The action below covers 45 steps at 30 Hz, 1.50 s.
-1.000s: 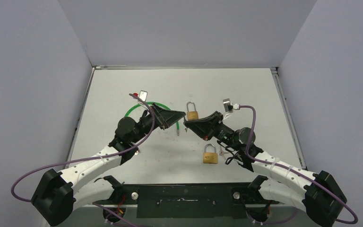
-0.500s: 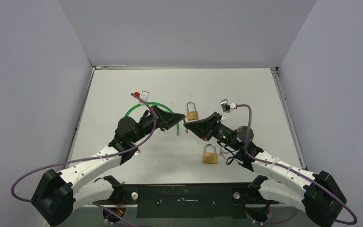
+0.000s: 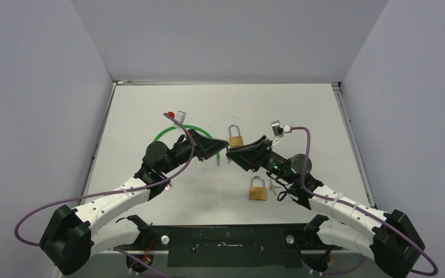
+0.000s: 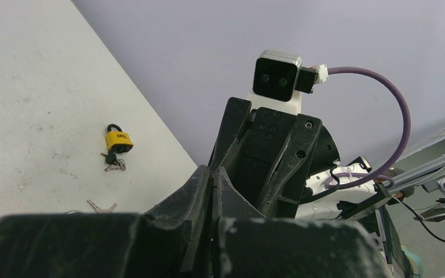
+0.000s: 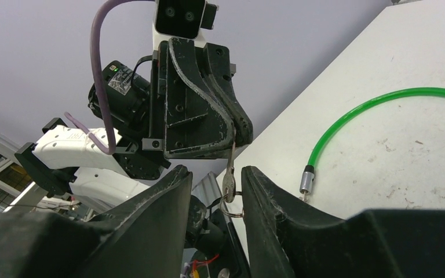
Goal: Unlock with the key
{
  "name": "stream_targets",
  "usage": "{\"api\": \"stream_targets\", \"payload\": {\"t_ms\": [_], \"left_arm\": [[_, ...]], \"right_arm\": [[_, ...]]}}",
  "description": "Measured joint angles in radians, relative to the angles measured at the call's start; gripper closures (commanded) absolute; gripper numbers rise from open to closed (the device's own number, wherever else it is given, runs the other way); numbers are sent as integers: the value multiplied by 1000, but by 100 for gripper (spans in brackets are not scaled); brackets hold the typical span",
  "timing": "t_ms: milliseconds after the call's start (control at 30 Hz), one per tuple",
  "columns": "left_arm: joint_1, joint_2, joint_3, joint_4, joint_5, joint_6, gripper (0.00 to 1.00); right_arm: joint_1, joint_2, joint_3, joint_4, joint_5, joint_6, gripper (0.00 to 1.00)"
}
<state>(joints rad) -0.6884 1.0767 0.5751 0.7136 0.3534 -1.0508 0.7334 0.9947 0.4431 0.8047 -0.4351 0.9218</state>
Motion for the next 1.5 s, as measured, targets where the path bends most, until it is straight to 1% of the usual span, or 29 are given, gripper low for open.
{"api": "stream_targets", "payload": {"t_ms": [67, 133, 200, 333, 400, 467, 533, 667, 800, 900, 933, 1067, 1233, 1267, 1333, 1400, 1433, 1500], "left_arm": [[0, 0, 0, 0, 0, 0, 100], [0, 0, 0, 0, 0, -1, 100], [0, 0, 0, 0, 0, -2, 100], [0, 0, 0, 0, 0, -8, 100], [0, 0, 0, 1, -1, -10, 100], [0, -1, 0, 1, -1, -10, 100], [0, -3, 0, 1, -1, -11, 100], [-1, -14, 0, 2, -2, -10, 100], [-1, -16, -4, 10, -5, -10, 100], [-1, -18, -8, 17, -10, -10, 100], [-1, -19, -10, 18, -11, -10, 100], [0, -29, -14, 23, -18, -9, 100], [3, -43, -14, 23, -22, -6, 100], [2, -45, -14, 22, -22, -6, 92], [3, -49, -14, 13, -25, 0, 72], [4, -63, -14, -16, -44, 19, 58], [5, -75, -14, -44, -62, 33, 47], [5, -101, -5, -136, -115, 74, 35]], "right_arm": [[0, 0, 0, 10, 2, 7, 66], [0, 0, 0, 14, 5, 9, 71], [0, 0, 0, 15, 10, 11, 73], [0, 0, 0, 14, 11, 11, 71], [0, 0, 0, 14, 11, 11, 72], [0, 0, 0, 15, 11, 11, 80], [0, 0, 0, 15, 11, 12, 84], [-1, 1, -2, 18, 12, 19, 83], [-1, 10, -2, 30, 11, 29, 75], [-1, 21, -2, 32, 7, 36, 76], [-1, 23, -2, 32, 7, 36, 78], [-1, 27, -2, 36, 7, 39, 100], [-1, 27, -2, 62, 6, 45, 100], [-1, 27, -2, 63, 6, 45, 100], [-1, 26, -2, 61, 7, 42, 100], [-6, 19, -2, 41, 11, 32, 100], [-11, 10, -3, 26, 16, 26, 100], [-29, -13, -7, -12, 26, 9, 100]]}}
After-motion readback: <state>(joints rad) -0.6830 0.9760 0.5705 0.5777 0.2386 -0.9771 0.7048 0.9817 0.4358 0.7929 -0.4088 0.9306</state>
